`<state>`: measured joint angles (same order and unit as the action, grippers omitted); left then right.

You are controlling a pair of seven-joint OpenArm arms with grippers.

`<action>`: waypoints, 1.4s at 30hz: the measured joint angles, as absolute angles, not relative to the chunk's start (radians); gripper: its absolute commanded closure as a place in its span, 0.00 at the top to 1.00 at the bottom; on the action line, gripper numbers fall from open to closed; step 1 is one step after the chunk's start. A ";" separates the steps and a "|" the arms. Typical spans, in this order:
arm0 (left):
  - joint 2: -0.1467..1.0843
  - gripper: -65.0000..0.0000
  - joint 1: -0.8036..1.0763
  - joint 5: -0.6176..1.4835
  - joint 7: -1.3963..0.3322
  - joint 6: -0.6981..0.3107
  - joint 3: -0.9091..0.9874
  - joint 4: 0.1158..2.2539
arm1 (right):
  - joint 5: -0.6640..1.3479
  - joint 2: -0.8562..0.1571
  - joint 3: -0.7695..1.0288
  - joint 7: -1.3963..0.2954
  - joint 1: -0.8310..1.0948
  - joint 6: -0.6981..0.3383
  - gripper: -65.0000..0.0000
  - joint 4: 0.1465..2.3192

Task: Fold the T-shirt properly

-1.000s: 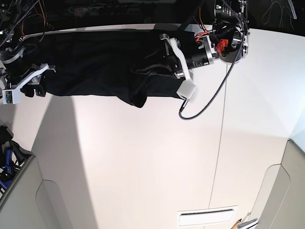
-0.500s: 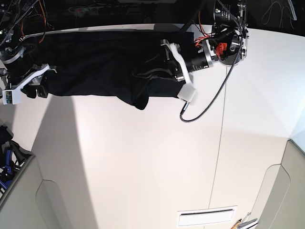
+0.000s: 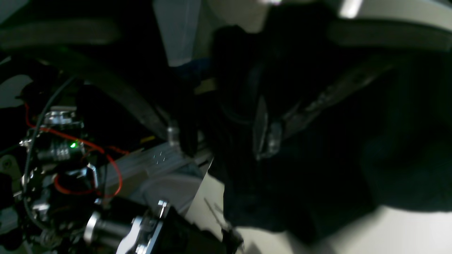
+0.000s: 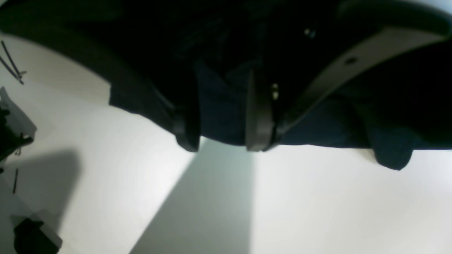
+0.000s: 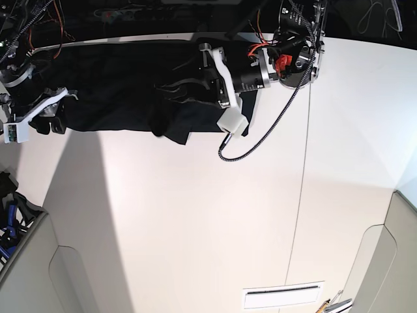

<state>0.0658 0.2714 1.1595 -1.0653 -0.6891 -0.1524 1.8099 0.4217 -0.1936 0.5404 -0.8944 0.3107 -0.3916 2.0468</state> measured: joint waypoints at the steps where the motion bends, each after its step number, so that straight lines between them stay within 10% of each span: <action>1: 0.066 0.47 0.271 1.159 -1.060 -0.689 -0.154 1.810 | 0.422 -0.194 0.540 -0.894 0.311 -0.392 0.34 2.047; 13: 0.066 0.47 0.243 1.154 -1.039 -0.689 -0.155 1.810 | 0.355 -0.194 0.540 -0.894 0.311 -0.392 0.34 2.047; 22: 0.066 0.47 0.224 1.024 -1.039 -0.689 -0.155 1.810 | 0.258 -0.298 0.569 -0.896 0.313 -0.395 0.57 1.972; 42: 0.066 0.47 0.224 0.988 -1.039 -0.689 -0.155 1.810 | 0.639 -0.354 0.694 -0.970 0.295 -0.514 0.57 1.546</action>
<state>0.0662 0.2241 0.9882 -1.0389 -0.6891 -0.1555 1.8099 0.6388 -0.3538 0.6945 -0.9699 0.2955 -0.5144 1.5455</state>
